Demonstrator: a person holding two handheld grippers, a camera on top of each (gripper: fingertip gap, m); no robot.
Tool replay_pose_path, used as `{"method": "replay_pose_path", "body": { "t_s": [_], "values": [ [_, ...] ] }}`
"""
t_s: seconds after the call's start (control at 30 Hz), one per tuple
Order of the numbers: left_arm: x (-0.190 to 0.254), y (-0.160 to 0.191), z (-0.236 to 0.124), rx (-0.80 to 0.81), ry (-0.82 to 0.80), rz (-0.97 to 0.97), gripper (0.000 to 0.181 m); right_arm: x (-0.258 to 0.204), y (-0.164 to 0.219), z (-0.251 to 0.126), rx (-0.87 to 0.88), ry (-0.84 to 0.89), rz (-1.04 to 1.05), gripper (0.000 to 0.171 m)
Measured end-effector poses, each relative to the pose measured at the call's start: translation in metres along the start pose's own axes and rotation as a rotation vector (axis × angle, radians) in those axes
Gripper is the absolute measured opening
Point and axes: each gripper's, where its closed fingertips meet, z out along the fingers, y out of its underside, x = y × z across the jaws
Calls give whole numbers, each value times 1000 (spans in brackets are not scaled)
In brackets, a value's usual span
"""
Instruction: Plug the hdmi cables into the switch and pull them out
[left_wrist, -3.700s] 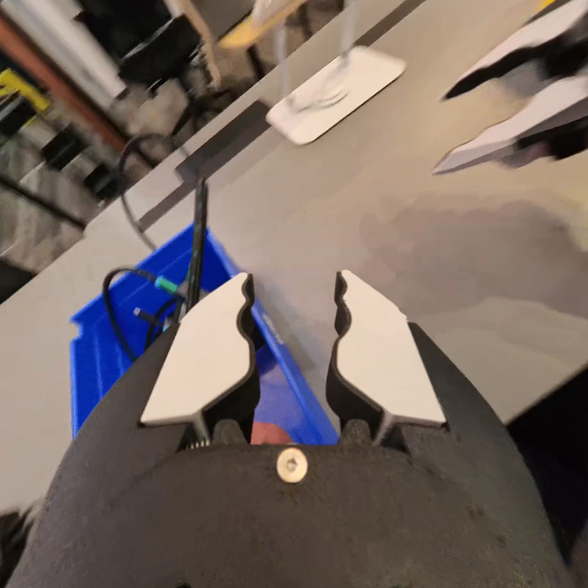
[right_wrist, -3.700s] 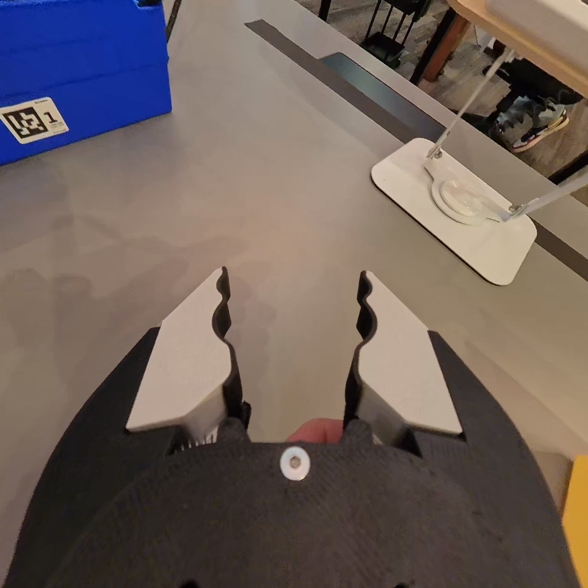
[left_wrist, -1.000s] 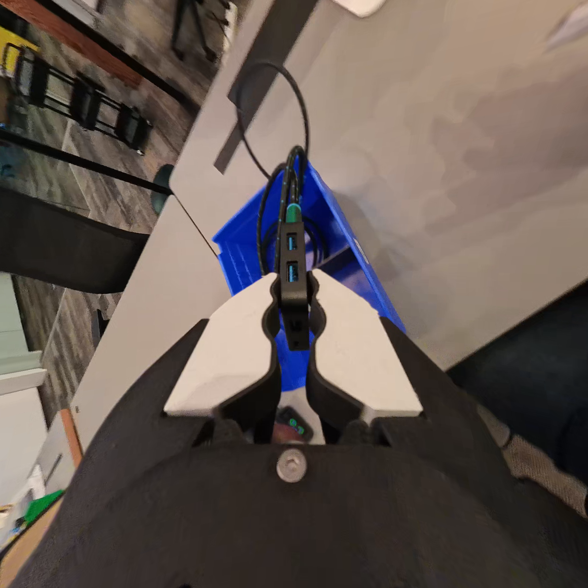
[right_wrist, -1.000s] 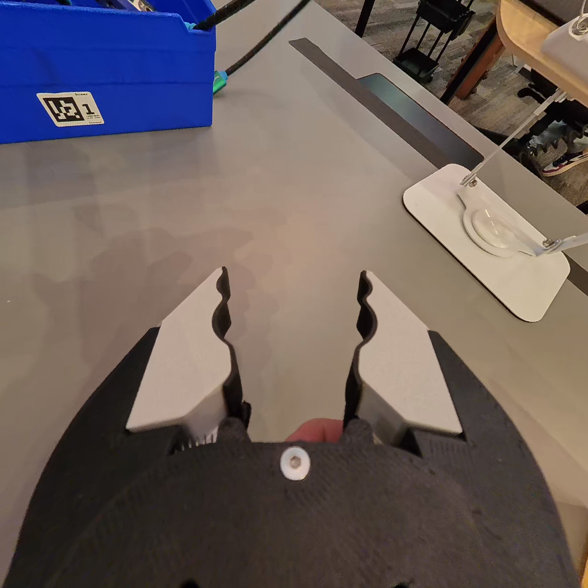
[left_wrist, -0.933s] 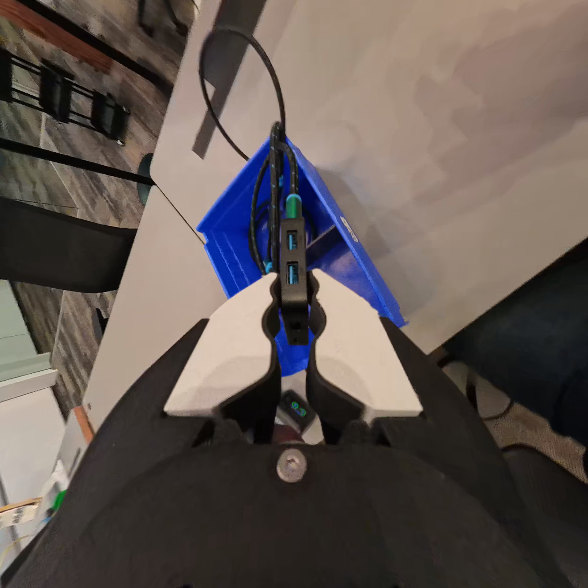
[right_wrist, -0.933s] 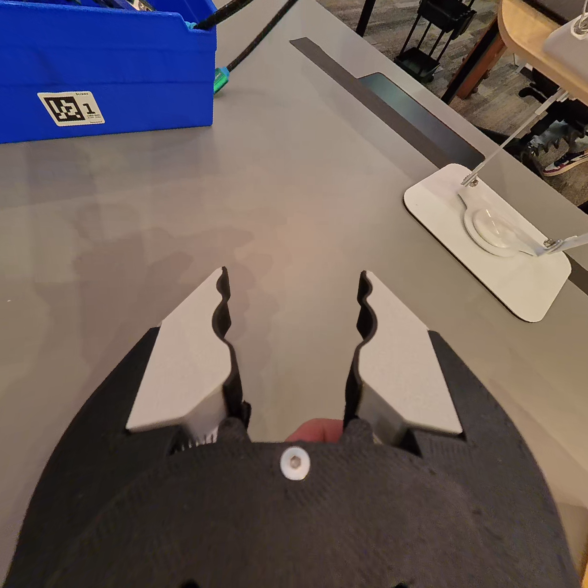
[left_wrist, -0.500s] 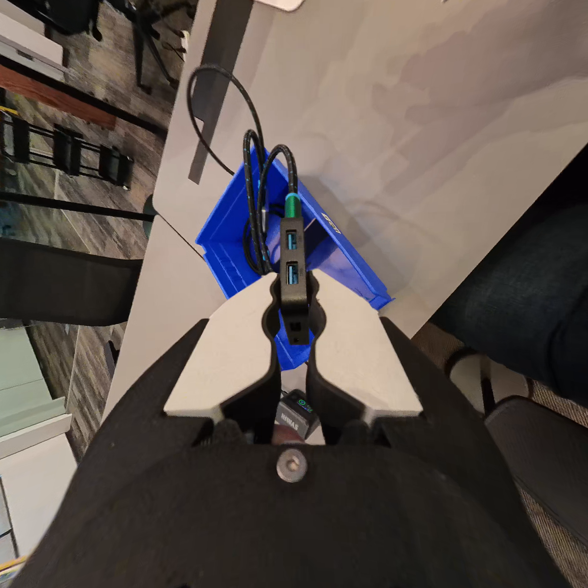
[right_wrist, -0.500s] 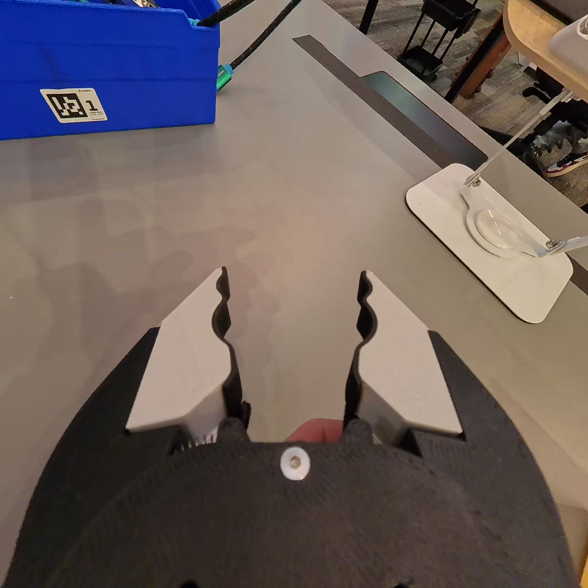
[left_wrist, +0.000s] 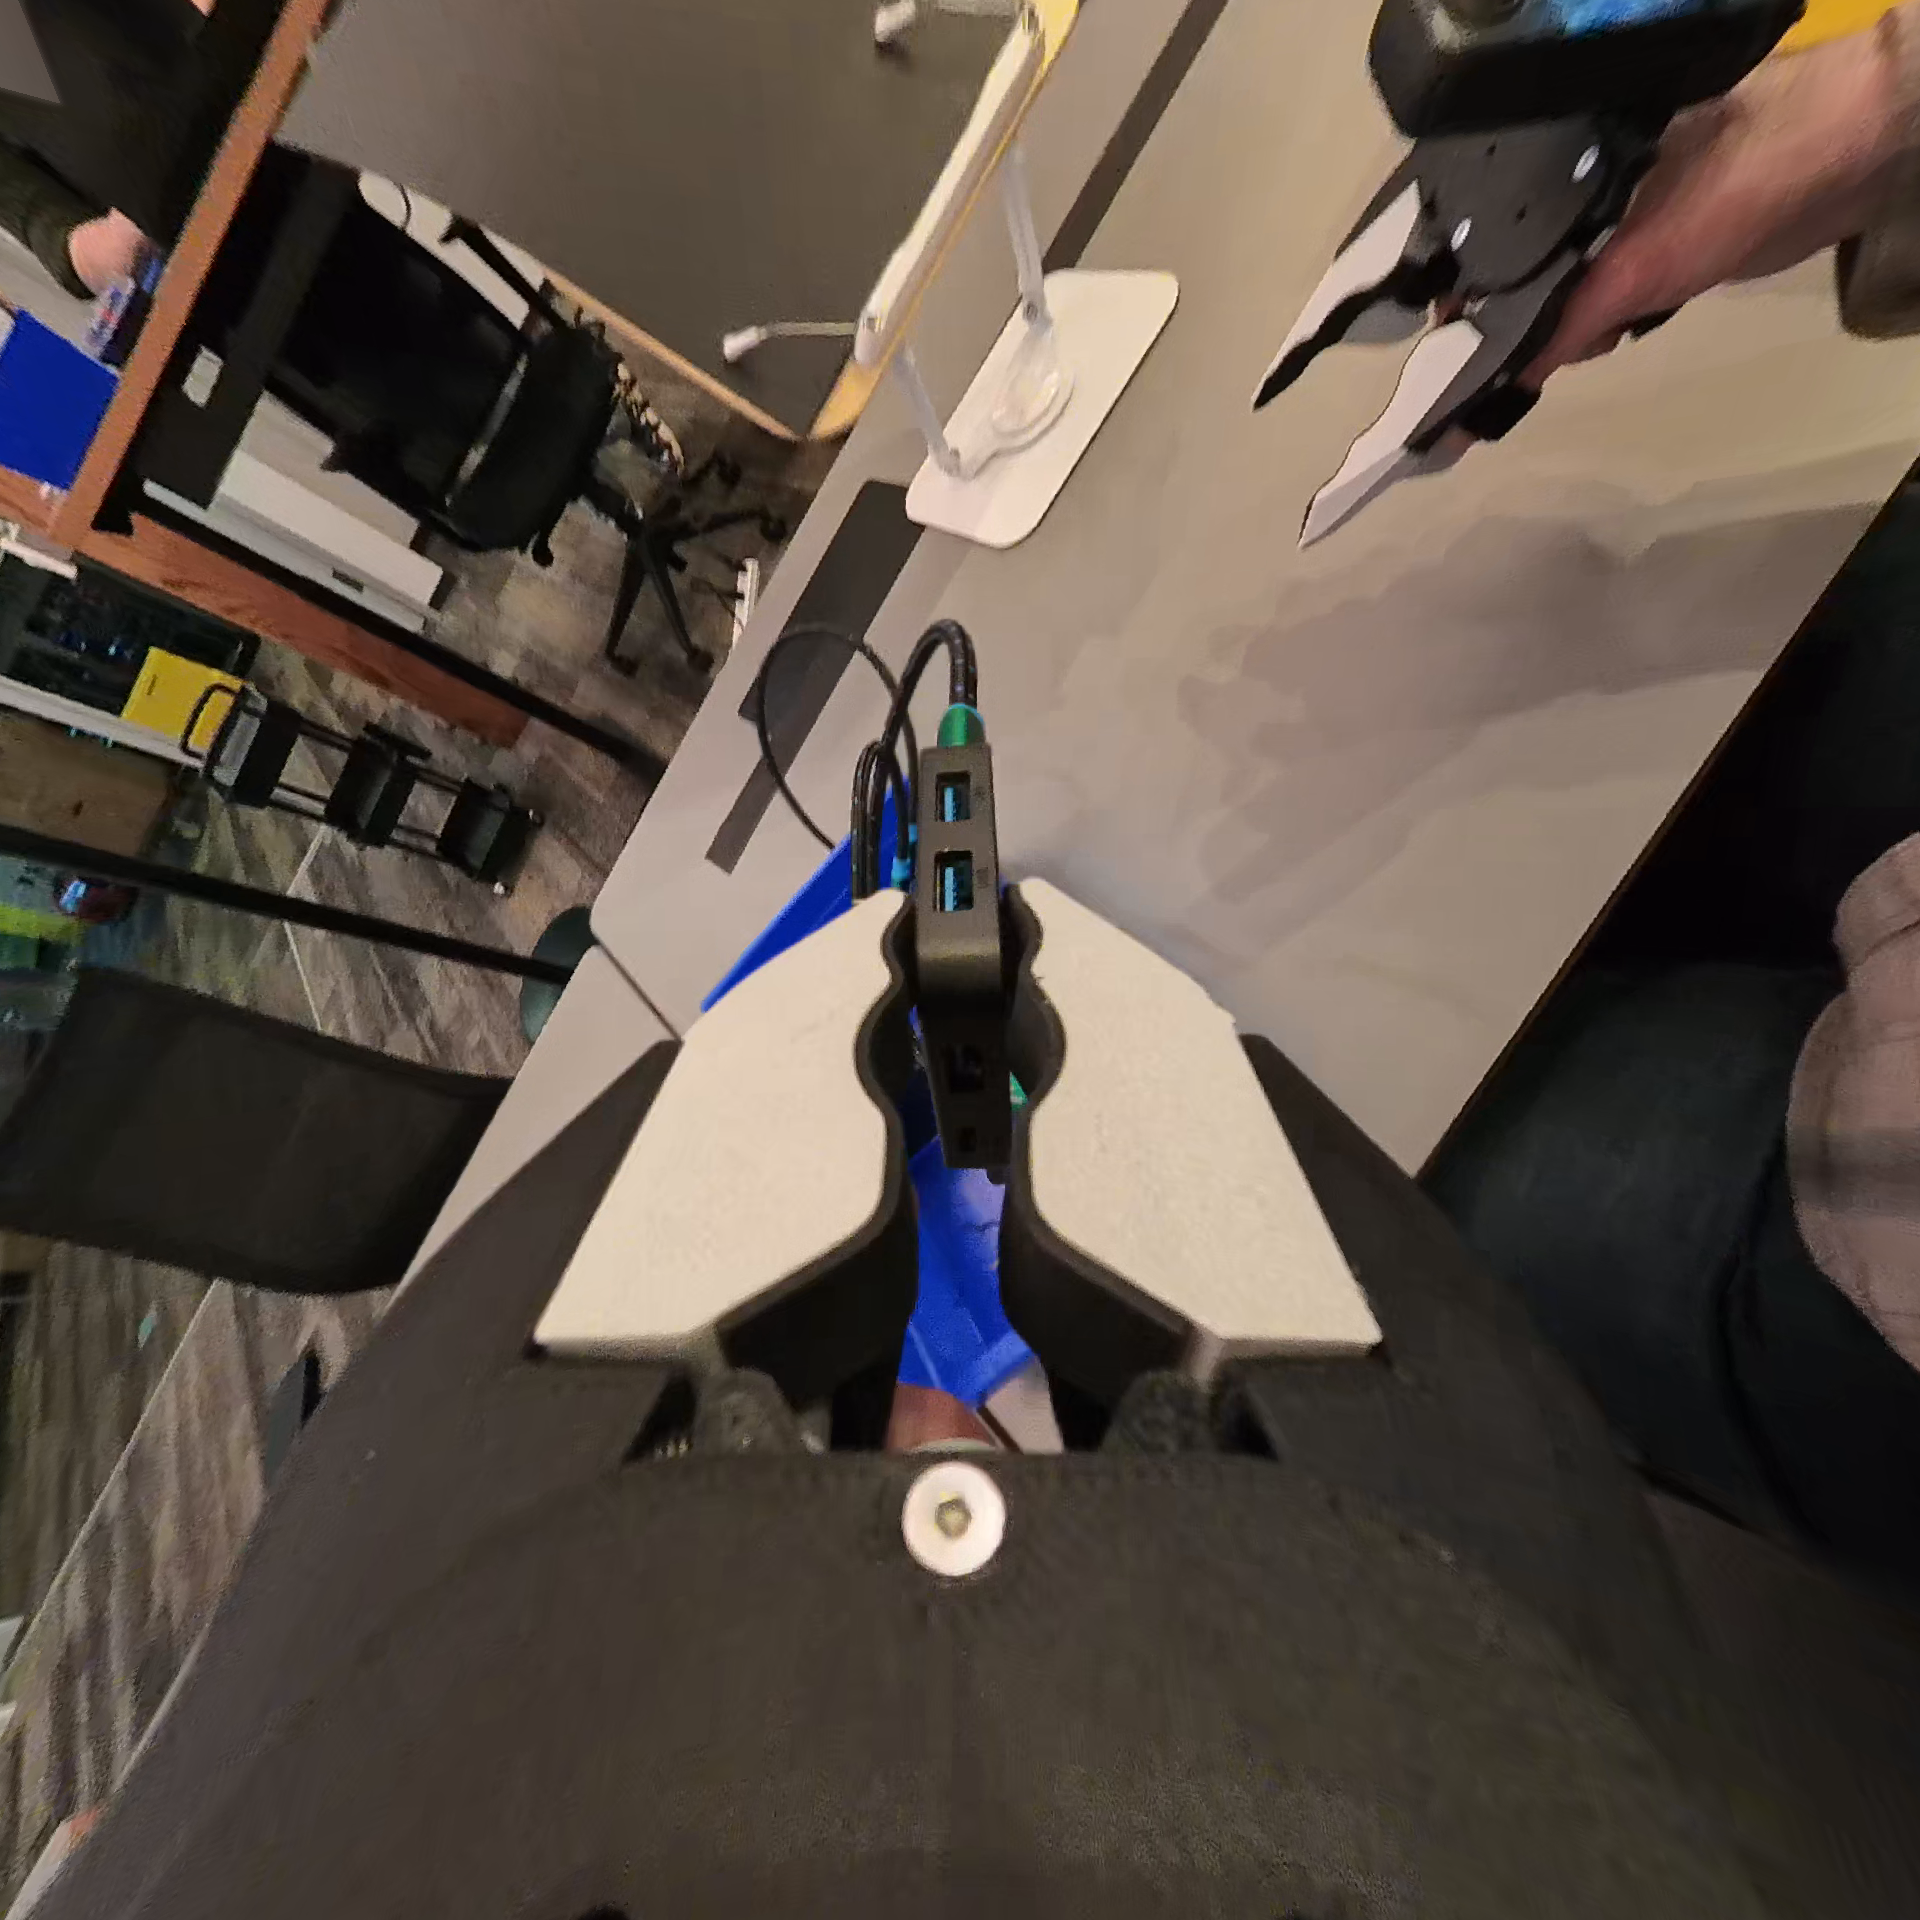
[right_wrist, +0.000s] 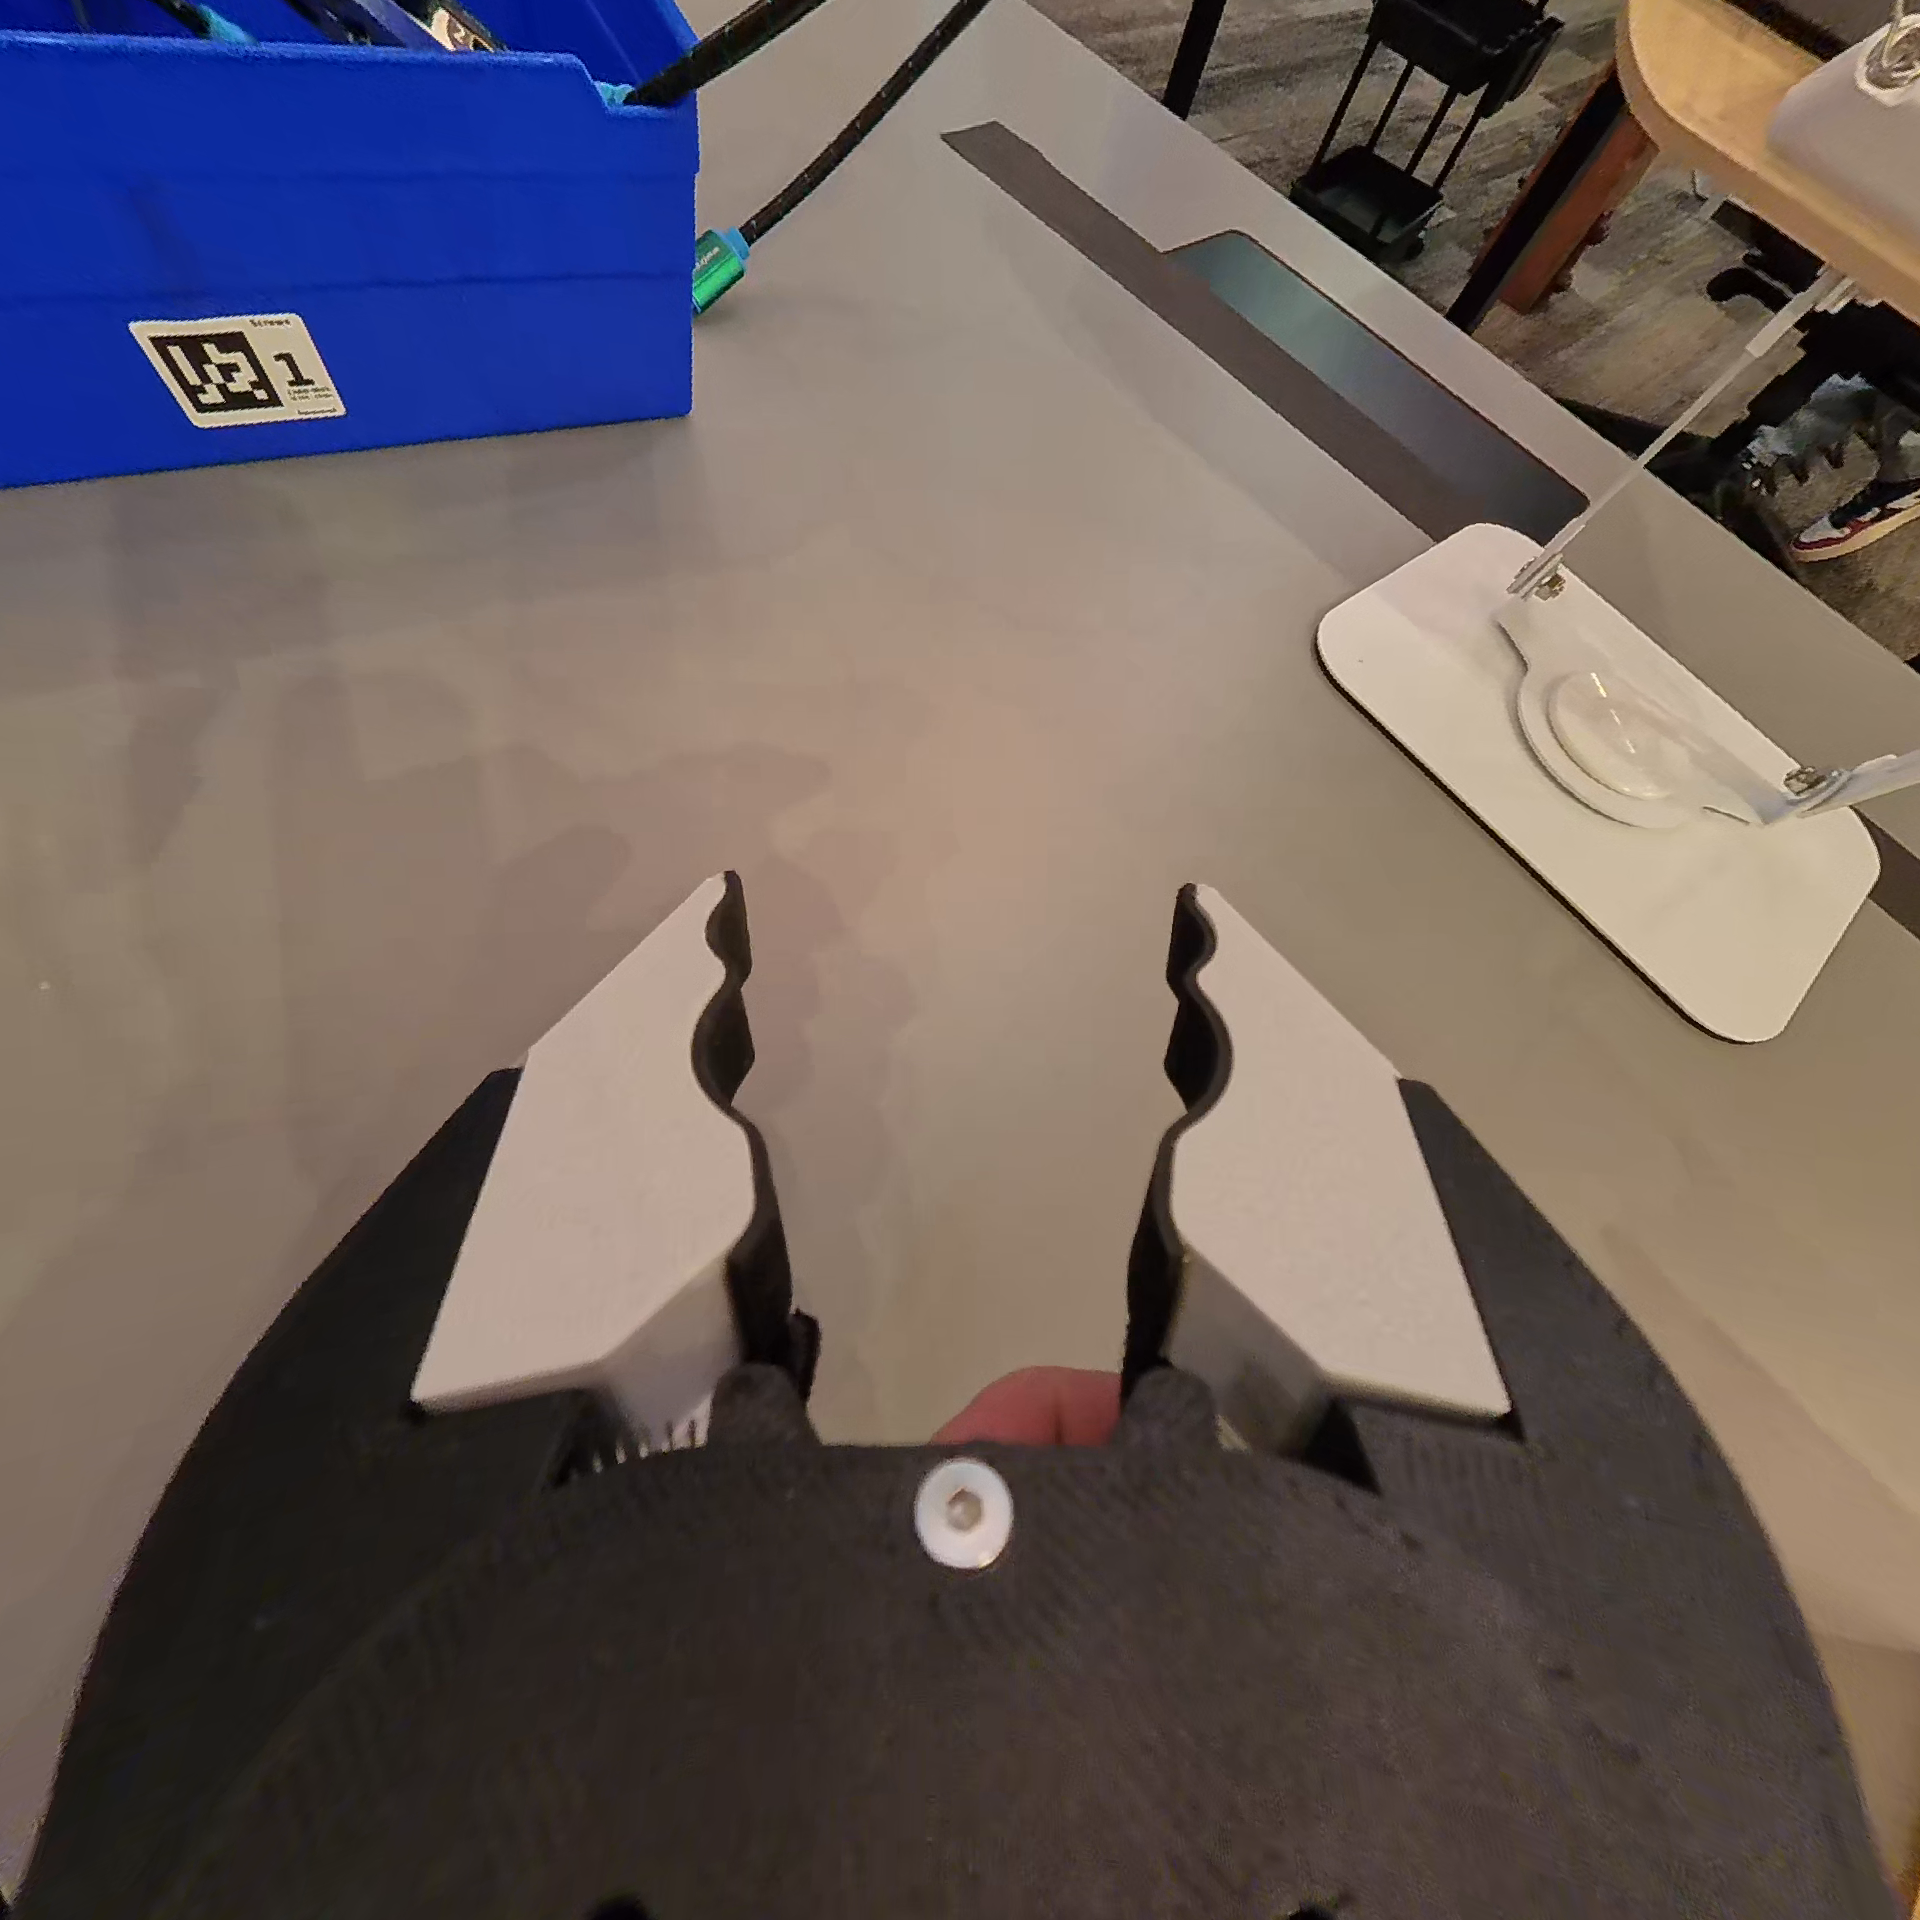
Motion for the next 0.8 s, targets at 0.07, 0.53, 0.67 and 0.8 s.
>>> {"method": "replay_pose_path", "body": {
  "t_s": [0.07,0.53,0.67,0.8],
  "values": [
    [-2,-8,-5,54,7,-12,13,0,0,0,2,-2,7,79],
    [-11,-88,12,369,-52,-17,13,21,-15,-17,114,-33,144,79],
    [6,-96,51,362,16,10,13,44,-22,-32,191,-19,211,79],
    [15,-105,79,353,28,57,13,64,-20,-42,225,17,235,78]
  ]
}}
